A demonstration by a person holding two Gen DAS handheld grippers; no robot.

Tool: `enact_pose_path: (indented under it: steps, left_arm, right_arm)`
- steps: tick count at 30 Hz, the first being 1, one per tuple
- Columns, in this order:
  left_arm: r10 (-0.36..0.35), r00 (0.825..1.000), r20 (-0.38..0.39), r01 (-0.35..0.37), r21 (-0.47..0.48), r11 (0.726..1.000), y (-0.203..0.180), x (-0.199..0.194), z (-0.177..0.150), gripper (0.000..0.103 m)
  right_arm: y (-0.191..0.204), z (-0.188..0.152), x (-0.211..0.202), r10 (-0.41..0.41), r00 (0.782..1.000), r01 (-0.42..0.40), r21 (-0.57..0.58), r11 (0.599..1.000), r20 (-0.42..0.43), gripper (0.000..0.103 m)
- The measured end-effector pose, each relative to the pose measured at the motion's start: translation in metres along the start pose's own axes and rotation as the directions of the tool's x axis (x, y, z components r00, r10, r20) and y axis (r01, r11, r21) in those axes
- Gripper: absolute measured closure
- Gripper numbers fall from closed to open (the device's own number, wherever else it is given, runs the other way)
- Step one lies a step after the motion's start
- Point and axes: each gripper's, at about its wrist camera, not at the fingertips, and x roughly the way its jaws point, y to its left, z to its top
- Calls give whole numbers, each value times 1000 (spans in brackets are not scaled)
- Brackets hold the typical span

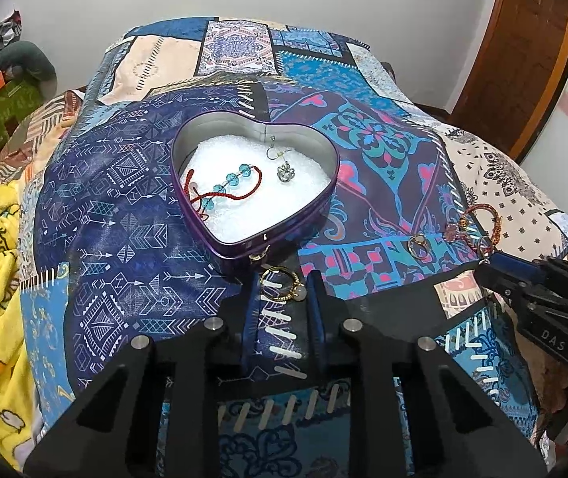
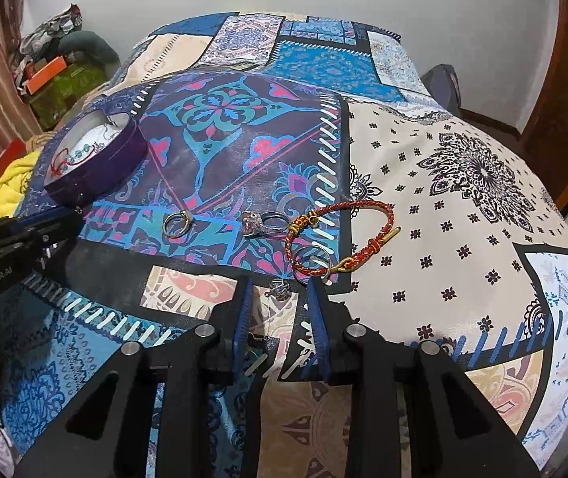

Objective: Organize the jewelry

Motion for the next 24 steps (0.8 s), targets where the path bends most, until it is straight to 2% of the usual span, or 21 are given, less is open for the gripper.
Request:
enact_pose_path:
  steps: [1, 11, 18, 24]
  left_arm:
    - [-5, 1000, 2, 5, -2, 1000, 1, 0, 0, 81]
    - [-37, 999, 13, 36, 6, 999, 1, -6, -4, 81]
    - [-50, 999, 22, 50, 5, 999, -2, -21, -9, 81]
    - [-41, 996, 79, 40, 15, 999, -4, -48, -2, 81]
  right_arm:
    - [1, 0, 1, -3, 1000, 3, -2, 1000, -3, 93]
    - [5, 4, -7, 46, 999, -46, 32, 998, 8, 94]
    - [8, 17, -34, 75, 994, -77, 27, 997, 76, 94]
    - [15, 31, -57, 97, 984, -99, 10, 995, 152, 94]
